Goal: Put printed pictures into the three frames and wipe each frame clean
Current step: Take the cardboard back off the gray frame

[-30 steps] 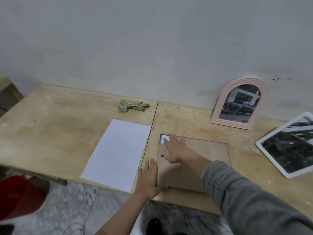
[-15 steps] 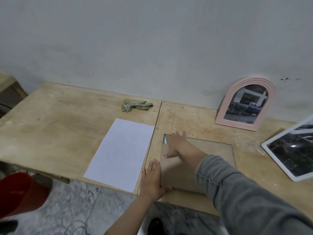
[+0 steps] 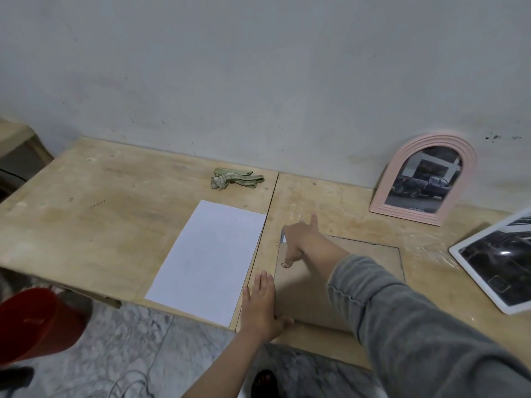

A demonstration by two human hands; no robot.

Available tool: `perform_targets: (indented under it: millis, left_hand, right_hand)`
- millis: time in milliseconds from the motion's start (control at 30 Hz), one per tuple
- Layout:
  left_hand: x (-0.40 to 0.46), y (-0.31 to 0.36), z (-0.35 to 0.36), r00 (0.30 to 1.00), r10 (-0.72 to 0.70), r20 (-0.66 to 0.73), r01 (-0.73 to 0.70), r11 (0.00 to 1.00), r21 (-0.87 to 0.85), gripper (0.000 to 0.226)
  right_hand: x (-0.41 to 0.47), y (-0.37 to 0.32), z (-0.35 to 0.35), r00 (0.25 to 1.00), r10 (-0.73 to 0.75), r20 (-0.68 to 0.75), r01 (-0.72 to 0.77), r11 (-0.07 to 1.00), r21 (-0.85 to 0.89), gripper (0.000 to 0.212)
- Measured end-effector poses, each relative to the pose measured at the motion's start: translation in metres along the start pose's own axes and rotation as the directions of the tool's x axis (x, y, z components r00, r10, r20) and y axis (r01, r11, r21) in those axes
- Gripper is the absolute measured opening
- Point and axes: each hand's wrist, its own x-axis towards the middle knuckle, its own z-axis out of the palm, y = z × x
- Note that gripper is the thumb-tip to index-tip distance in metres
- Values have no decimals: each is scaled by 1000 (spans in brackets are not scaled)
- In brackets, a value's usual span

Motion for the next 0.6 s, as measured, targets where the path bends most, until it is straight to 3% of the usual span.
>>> perform_targets:
  millis: [300,433,600]
  left_hand:
    - [3,1,-3,1000,-23,20,23,999,-27,114]
    - [4,5,-6,999,-14,32,16,999,-40,112]
    - [3,7,-3,999,-2,38,6,995,-103,110]
  right_hand:
    - [-5,7,-12,999,-21,49,18,998,61,74]
    - [-12,11,-5,998,-54,-32,56,997,60,76]
    - [-19,23,16,975,-96,-200,135,972,191,66]
